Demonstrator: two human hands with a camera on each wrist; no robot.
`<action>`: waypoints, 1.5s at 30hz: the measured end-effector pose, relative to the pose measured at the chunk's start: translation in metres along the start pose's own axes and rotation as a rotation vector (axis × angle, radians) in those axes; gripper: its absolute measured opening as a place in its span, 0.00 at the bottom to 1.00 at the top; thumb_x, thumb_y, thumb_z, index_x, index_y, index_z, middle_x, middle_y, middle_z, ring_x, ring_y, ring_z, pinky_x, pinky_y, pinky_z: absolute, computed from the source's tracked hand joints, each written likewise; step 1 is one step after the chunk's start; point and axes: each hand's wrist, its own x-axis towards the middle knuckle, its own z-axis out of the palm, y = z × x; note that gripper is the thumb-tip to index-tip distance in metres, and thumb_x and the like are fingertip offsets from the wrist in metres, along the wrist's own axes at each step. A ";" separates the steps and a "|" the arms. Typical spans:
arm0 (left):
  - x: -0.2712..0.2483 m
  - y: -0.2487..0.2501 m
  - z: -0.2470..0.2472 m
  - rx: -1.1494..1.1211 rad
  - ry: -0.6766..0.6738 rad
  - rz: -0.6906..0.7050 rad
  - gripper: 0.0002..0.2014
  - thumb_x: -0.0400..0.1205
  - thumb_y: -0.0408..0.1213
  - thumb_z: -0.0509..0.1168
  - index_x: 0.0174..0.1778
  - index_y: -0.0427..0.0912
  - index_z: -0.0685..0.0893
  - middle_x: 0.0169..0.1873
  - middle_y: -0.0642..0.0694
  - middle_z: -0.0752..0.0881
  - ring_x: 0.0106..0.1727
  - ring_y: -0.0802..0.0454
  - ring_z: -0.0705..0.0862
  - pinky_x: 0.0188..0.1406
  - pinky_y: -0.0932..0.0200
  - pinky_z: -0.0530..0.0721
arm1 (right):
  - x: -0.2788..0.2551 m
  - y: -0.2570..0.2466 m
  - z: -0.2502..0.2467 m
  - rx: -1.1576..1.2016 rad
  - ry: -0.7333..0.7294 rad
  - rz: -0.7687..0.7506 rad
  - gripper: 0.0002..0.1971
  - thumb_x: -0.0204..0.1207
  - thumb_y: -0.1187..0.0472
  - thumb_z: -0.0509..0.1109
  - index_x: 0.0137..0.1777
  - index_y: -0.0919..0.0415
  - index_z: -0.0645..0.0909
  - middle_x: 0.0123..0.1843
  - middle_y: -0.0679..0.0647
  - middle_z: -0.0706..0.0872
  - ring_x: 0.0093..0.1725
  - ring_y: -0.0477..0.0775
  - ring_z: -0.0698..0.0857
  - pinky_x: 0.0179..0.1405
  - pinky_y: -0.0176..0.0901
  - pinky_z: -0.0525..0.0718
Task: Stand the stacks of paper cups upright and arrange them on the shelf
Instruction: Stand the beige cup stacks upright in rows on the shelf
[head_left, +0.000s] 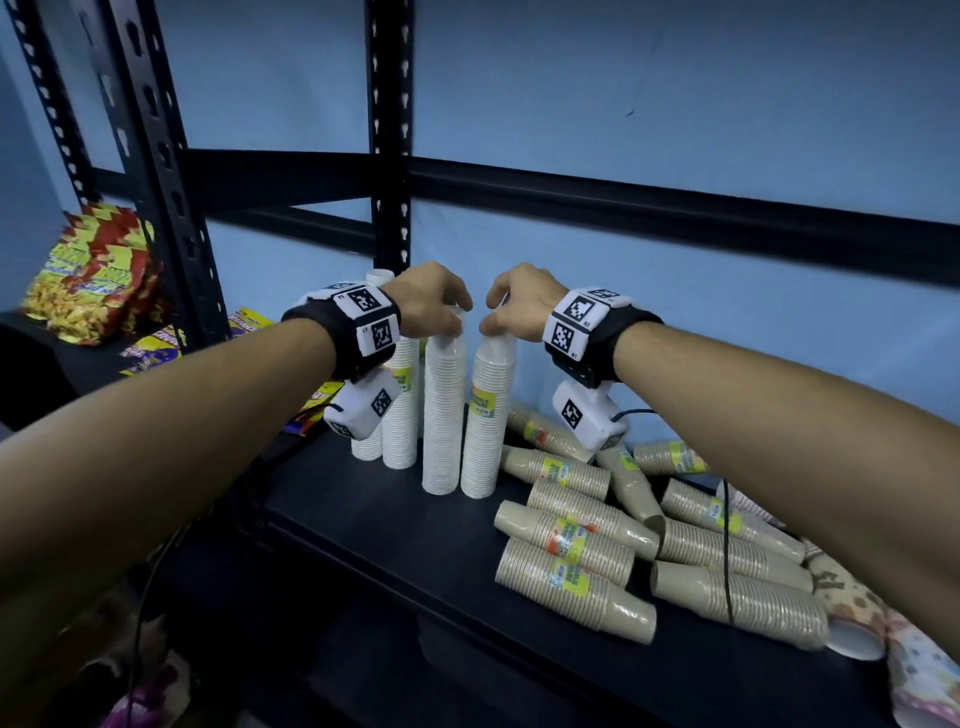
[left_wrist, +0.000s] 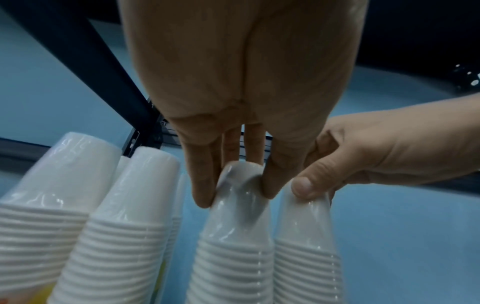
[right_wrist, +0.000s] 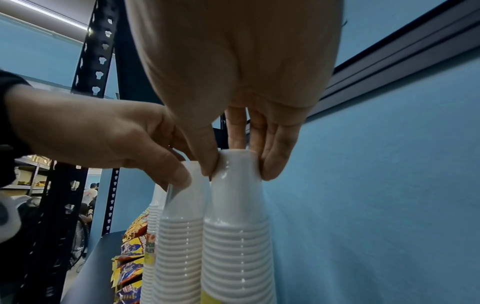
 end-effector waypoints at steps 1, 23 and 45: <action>0.001 0.000 0.000 0.014 0.006 0.001 0.20 0.77 0.38 0.73 0.66 0.44 0.85 0.60 0.47 0.87 0.57 0.50 0.85 0.53 0.59 0.81 | 0.001 0.000 0.000 0.004 -0.015 -0.007 0.20 0.69 0.57 0.79 0.62 0.59 0.85 0.56 0.53 0.86 0.49 0.52 0.83 0.44 0.40 0.78; 0.012 0.006 -0.010 0.044 -0.095 0.026 0.19 0.78 0.42 0.72 0.65 0.48 0.86 0.56 0.48 0.88 0.53 0.51 0.87 0.52 0.58 0.85 | 0.001 -0.005 -0.011 -0.026 -0.076 0.048 0.15 0.70 0.60 0.77 0.57 0.59 0.88 0.43 0.52 0.86 0.39 0.51 0.84 0.25 0.34 0.75; 0.011 0.018 -0.017 0.134 -0.205 -0.078 0.21 0.73 0.43 0.78 0.62 0.43 0.87 0.46 0.44 0.90 0.38 0.47 0.92 0.45 0.51 0.92 | -0.001 -0.004 -0.012 0.005 -0.122 -0.008 0.18 0.73 0.62 0.74 0.64 0.56 0.86 0.56 0.53 0.88 0.51 0.53 0.87 0.42 0.39 0.84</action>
